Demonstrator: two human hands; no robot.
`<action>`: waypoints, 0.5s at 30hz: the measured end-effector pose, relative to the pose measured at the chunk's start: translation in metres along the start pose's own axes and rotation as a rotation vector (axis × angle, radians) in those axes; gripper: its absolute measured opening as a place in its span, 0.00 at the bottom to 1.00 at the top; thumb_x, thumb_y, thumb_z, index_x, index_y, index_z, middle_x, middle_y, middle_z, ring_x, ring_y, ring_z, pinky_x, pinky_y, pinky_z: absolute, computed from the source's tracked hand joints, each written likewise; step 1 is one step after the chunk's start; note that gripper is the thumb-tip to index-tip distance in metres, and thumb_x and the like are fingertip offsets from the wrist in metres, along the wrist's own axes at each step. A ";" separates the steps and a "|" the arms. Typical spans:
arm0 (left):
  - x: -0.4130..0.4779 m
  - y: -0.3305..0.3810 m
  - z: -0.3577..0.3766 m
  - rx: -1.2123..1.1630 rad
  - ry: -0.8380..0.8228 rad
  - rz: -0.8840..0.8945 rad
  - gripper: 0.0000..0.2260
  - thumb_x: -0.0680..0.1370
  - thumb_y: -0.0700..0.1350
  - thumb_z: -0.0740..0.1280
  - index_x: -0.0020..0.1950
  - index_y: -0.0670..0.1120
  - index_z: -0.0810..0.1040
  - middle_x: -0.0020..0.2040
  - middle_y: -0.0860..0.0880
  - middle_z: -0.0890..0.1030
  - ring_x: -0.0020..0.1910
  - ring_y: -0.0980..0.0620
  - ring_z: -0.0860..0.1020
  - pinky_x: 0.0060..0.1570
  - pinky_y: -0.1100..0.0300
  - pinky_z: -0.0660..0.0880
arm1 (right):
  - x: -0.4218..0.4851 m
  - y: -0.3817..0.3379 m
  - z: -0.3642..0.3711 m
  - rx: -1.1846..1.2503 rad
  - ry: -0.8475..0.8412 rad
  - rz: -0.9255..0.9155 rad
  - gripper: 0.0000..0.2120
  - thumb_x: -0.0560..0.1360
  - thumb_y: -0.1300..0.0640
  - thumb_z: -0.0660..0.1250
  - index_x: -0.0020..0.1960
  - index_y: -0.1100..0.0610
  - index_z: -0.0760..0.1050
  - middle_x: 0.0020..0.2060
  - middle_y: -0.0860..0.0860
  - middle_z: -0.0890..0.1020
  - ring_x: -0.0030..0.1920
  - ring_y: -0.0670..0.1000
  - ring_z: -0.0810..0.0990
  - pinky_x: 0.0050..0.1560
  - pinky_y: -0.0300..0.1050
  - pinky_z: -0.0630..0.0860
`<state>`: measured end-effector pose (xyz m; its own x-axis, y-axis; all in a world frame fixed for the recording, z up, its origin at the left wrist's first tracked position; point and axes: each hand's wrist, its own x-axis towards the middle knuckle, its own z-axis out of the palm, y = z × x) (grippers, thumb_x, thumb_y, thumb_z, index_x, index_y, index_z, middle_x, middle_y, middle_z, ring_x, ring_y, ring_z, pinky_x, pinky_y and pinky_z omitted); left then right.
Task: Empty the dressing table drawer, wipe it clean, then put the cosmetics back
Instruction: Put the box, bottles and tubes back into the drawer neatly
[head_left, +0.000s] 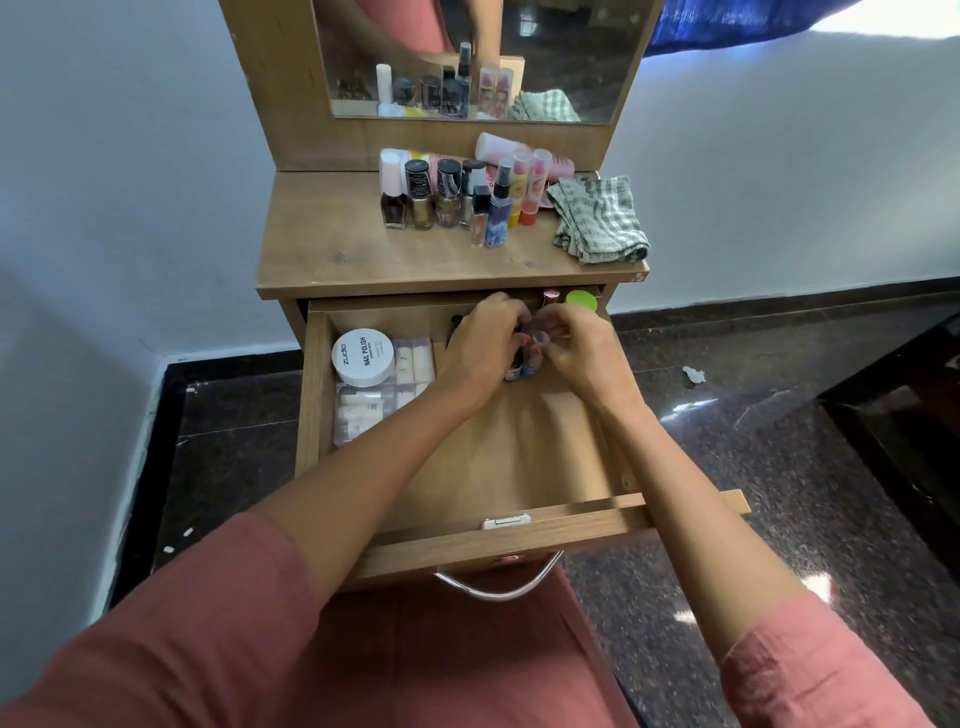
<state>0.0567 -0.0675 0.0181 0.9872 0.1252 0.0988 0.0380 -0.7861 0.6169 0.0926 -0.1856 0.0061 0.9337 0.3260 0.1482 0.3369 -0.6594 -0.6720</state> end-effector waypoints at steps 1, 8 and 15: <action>0.001 0.002 -0.003 -0.003 0.015 0.015 0.10 0.75 0.37 0.65 0.55 0.42 0.78 0.54 0.44 0.77 0.52 0.45 0.77 0.52 0.51 0.75 | 0.001 -0.002 -0.003 0.014 0.016 -0.008 0.14 0.68 0.72 0.67 0.54 0.66 0.76 0.50 0.61 0.80 0.46 0.50 0.77 0.45 0.20 0.69; 0.014 0.024 -0.036 -0.004 0.241 0.240 0.06 0.76 0.38 0.64 0.50 0.41 0.79 0.50 0.45 0.81 0.50 0.47 0.77 0.48 0.55 0.74 | 0.024 -0.027 -0.028 0.011 0.178 -0.098 0.08 0.71 0.69 0.66 0.49 0.66 0.79 0.45 0.61 0.82 0.44 0.53 0.79 0.44 0.30 0.71; 0.060 0.039 -0.074 0.164 0.447 0.306 0.08 0.77 0.42 0.63 0.53 0.43 0.79 0.53 0.46 0.80 0.56 0.46 0.73 0.53 0.56 0.66 | 0.070 -0.058 -0.042 0.045 0.312 -0.157 0.09 0.70 0.70 0.62 0.46 0.65 0.79 0.42 0.59 0.81 0.41 0.49 0.74 0.38 0.23 0.65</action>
<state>0.1055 -0.0456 0.1060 0.7965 0.0930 0.5974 -0.1807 -0.9063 0.3820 0.1438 -0.1530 0.0861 0.8654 0.1933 0.4623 0.4799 -0.5853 -0.6535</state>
